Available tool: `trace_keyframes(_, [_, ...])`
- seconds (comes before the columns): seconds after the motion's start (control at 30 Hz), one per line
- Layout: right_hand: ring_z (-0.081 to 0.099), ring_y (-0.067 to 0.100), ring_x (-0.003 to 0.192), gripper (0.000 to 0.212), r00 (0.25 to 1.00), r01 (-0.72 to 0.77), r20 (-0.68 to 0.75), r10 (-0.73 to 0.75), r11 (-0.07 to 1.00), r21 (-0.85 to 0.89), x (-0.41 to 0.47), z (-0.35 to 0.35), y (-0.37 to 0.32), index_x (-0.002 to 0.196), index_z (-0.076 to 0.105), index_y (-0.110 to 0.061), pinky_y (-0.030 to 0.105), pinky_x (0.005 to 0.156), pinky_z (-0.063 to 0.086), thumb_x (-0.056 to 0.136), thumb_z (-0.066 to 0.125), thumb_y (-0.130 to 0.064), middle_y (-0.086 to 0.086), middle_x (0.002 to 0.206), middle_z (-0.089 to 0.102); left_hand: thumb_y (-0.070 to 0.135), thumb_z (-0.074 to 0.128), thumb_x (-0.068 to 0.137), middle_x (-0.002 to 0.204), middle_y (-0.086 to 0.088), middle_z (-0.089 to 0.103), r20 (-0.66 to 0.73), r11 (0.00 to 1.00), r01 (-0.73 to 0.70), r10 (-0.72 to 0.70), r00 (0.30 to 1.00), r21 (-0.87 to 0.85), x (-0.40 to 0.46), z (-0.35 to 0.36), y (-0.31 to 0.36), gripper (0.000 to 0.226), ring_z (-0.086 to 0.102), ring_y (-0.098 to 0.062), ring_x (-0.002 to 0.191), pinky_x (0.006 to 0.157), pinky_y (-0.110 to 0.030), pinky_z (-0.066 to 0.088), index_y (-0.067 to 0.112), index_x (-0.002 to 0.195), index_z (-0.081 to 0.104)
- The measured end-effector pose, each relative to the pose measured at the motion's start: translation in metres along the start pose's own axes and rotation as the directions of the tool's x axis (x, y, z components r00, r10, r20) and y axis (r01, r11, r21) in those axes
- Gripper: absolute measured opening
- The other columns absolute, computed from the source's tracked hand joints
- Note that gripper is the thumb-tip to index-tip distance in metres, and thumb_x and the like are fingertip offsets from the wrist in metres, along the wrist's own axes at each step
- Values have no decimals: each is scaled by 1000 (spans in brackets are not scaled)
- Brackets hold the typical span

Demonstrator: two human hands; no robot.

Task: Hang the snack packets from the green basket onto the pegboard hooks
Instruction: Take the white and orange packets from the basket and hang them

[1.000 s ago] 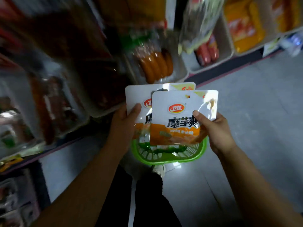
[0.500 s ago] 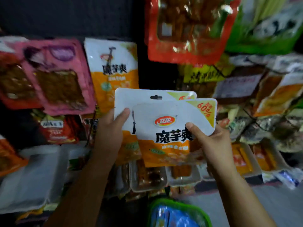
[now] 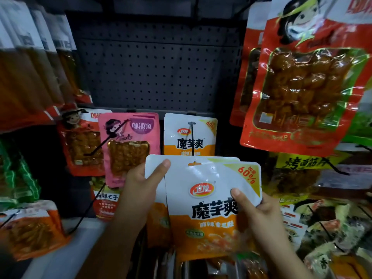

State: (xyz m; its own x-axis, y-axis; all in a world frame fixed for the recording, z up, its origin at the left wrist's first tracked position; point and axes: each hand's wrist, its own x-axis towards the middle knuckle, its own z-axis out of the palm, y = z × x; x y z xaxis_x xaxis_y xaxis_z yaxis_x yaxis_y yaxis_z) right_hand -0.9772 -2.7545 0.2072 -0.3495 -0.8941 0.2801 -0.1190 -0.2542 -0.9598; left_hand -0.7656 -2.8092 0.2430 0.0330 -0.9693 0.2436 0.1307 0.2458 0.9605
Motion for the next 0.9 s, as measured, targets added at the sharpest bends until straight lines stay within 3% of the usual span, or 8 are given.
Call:
trace_keyframes(0.2, [70, 3, 68, 21, 1000, 12, 20, -12, 1000, -8, 2, 6, 9, 80, 72, -13, 11, 55, 48, 74, 65, -32, -6, 78, 76, 21, 61, 88, 76, 9, 75, -93, 999, -37, 40, 995, 30, 6, 2, -10, 25, 72, -10, 71, 58, -23, 54, 36, 72, 74])
trace_keyframes(0.3, [68, 1, 62, 12, 999, 45, 0, -45, 999, 0, 3, 4, 10, 72, 71, -13, 9, 52, 47, 77, 67, -23, -7, 71, 75, 22, 61, 88, 75, 10, 75, -102, 994, -96, 100, 990, 43, 6, 5, -12, 26, 71, -9, 70, 54, -17, 53, 38, 72, 74])
trace_keyframes(0.37, [68, 0, 61, 16, 997, 70, -23, -70, 997, 16, 5, 3, 11, 67, 72, -11, 10, 52, 48, 75, 66, -25, -7, 69, 75, 24, 62, 87, 74, 11, 74, -94, 990, -133, 138, 986, 54, 8, 7, -11, 23, 71, -8, 69, 54, -16, 52, 38, 73, 73])
trace_keyframes(0.47, [68, 2, 61, 19, 996, 86, -30, -86, 996, 2, 9, 3, 11, 77, 72, -16, 12, 52, 49, 73, 66, -33, -7, 70, 75, 25, 62, 87, 75, 9, 75, -93, 988, -147, 150, 984, 40, 14, 8, -11, 20, 71, -8, 70, 55, -17, 52, 36, 74, 74])
trace_keyframes(0.67, [70, 3, 70, 25, 1000, 13, -22, -14, 999, -50, 21, 6, 23, 72, 72, -17, 12, 55, 50, 70, 66, -42, -10, 77, 76, 25, 61, 88, 78, 8, 75, -58, 1000, -18, 19, 998, 18, 27, 7, -27, 21, 72, -11, 73, 54, -18, 53, 29, 72, 74])
trace_keyframes(0.8, [68, -3, 68, 12, 999, 0, -43, -3, 997, -75, 36, 11, 29, 70, 71, -23, 11, 54, 49, 80, 69, -29, -17, 74, 74, 25, 62, 88, 79, 10, 75, -39, 997, -66, 67, 997, 45, 43, 6, -33, 21, 72, -9, 72, 57, -19, 54, 33, 73, 74])
trace_keyframes(0.9, [64, -8, 61, 15, 997, -10, -72, 0, 991, -135, 52, 17, 35, 68, 68, -26, 10, 52, 46, 84, 69, -25, -20, 64, 71, 20, 63, 88, 81, 14, 75, -3, 990, -117, 118, 993, 84, 60, 4, -35, 15, 71, -5, 75, 59, -16, 53, 30, 80, 71])
